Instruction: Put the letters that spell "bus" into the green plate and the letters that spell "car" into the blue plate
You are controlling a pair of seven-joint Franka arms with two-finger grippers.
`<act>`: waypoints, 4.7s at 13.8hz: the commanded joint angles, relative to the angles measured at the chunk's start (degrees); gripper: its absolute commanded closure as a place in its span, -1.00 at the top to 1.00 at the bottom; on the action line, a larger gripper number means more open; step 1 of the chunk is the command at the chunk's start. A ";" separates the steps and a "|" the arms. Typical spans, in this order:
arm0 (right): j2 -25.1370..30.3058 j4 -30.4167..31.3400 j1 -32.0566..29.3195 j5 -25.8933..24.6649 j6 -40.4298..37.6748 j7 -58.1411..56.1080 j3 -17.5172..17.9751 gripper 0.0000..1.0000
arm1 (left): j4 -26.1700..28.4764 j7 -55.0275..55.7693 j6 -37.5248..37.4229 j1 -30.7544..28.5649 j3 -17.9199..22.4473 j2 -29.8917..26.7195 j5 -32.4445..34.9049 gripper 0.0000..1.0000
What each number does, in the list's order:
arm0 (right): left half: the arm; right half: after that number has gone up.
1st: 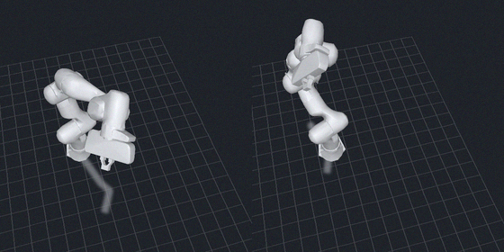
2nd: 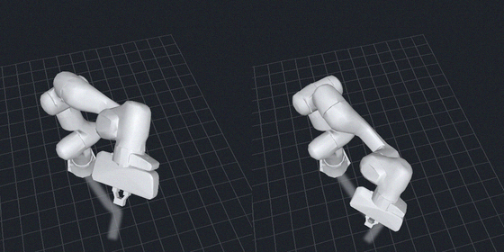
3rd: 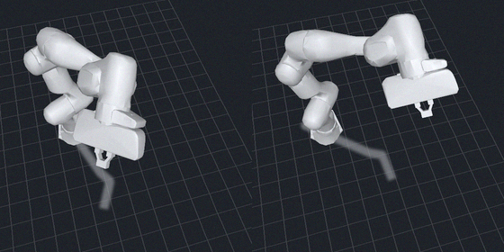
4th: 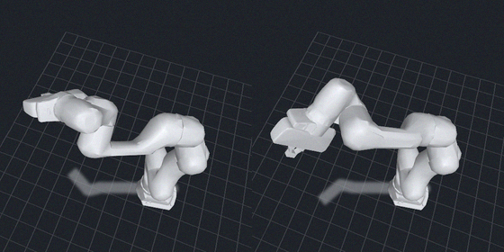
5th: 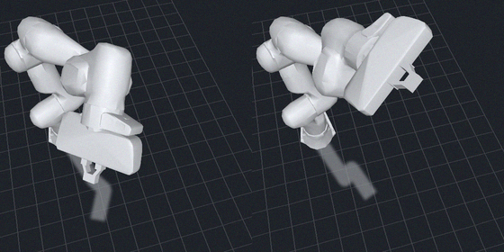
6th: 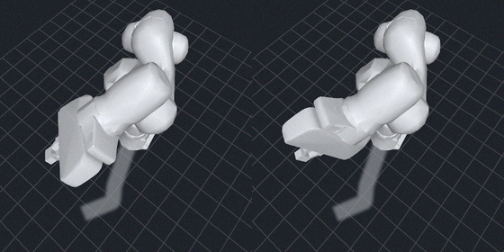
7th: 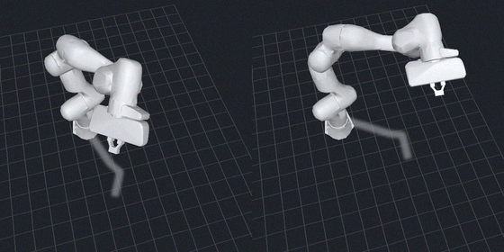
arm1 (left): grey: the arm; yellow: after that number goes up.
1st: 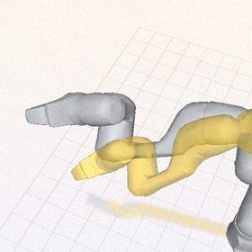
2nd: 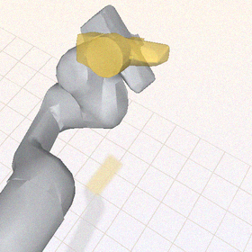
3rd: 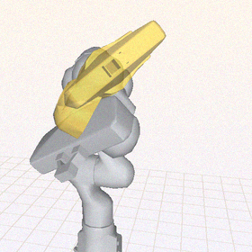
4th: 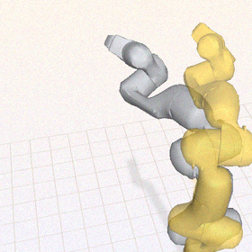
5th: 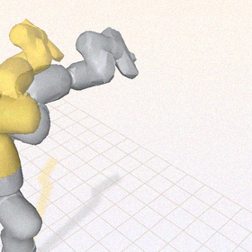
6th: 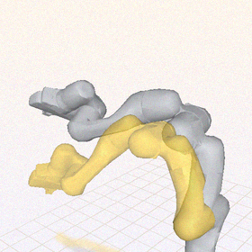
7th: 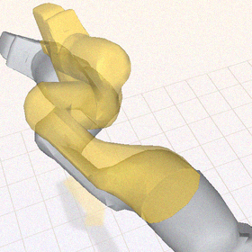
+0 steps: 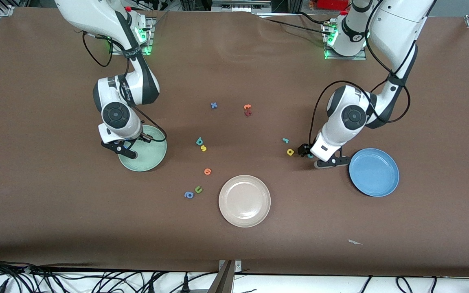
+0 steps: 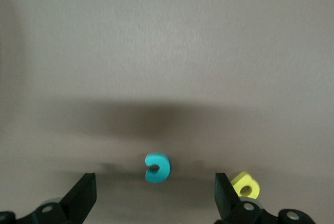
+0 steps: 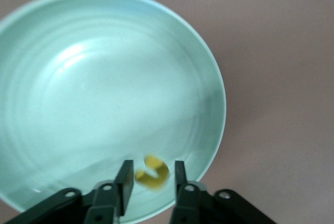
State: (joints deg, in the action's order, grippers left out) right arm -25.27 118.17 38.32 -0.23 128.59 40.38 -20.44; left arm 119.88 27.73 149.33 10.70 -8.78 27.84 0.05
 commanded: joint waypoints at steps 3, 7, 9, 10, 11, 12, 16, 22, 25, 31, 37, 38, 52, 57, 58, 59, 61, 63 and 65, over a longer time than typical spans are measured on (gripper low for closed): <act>1.45 0.04 0.00 1.02 0.61 -1.10 0.22 0.98 | 5.98 3.19 5.97 1.78 0.43 -1.92 3.54 0.78; 0.93 -6.27 0.88 10.57 0.52 4.15 4.44 0.98 | 4.32 10.75 5.88 1.87 0.34 0.45 13.46 0.58; -1.34 -9.43 3.15 11.30 1.14 7.25 6.37 0.95 | 3.62 12.35 5.97 2.14 0.34 1.16 14.10 0.50; -2.06 -10.23 4.73 10.61 1.84 6.04 6.46 0.95 | 3.26 12.35 5.97 2.22 0.34 1.51 14.10 0.43; -2.24 -10.24 5.45 10.60 4.45 2.98 6.73 0.97 | 2.13 12.44 5.88 2.22 0.34 2.12 14.10 0.41; -2.41 -9.89 5.98 10.86 5.70 -3.06 7.60 0.97 | 1.85 12.79 5.88 2.31 0.34 2.65 14.01 0.33; -4.78 -9.80 7.64 10.60 9.37 -13.75 9.45 0.96 | 0.80 12.96 5.88 2.23 0.34 3.00 14.10 0.13; -9.44 -9.71 9.41 10.34 15.03 -13.92 9.45 0.23 | 0.62 12.35 5.88 1.87 0.52 3.80 14.45 0.01; -10.67 -9.80 9.41 10.34 17.13 -15.68 9.45 0.21 | 0.62 12.35 5.97 1.79 0.61 3.89 14.45 -0.18; -11.73 -9.72 9.32 8.84 19.07 -16.21 9.45 -0.11 | 0.53 12.26 5.97 1.35 0.96 4.24 16.21 -0.31; -11.12 -9.80 9.15 8.93 18.54 -17.79 9.19 -0.67 | 0.53 12.17 5.97 1.26 1.14 4.41 16.29 -0.39; -10.86 -9.80 9.06 8.93 17.76 -17.79 9.10 -0.67 | 0.53 12.17 5.97 1.26 1.14 4.41 16.29 -0.47; -1.01 -4.53 8.62 9.90 -3.69 -44.16 -9.09 0.72 | 0.45 15.77 5.88 0.03 1.05 3.89 15.94 0.58; -1.62 -6.98 9.31 19.26 -4.48 -38.12 -7.87 0.95 | 0.45 16.22 5.71 0.03 1.05 3.62 15.94 0.69; -2.58 -7.60 10.19 21.74 -3.61 -35.23 -6.90 0.95 | 0.45 16.56 5.71 0.03 1.05 3.62 15.94 0.69; -3.72 -8.65 10.63 23.42 -2.21 -33.28 -5.68 0.94 | 0.45 17.00 5.62 0.11 1.05 3.62 15.94 0.69; -6.62 -11.37 11.95 23.87 3.13 -30.03 -3.21 0.93 | 0.36 17.18 5.62 0.20 0.96 3.71 15.59 0.69; -9.69 -12.87 15.01 23.78 8.23 -29.40 -2.68 0.76 | -0.61 17.62 5.18 0.11 0.96 4.06 15.50 0.69; -12.95 -13.40 17.83 23.70 14.20 -29.48 -2.67 0.63 | -0.70 17.62 5.18 0.11 0.96 4.15 15.50 0.68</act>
State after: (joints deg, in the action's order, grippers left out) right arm -33.87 107.04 53.51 22.29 138.54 10.74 -22.45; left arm 120.76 43.64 155.08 10.96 -7.75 30.98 13.40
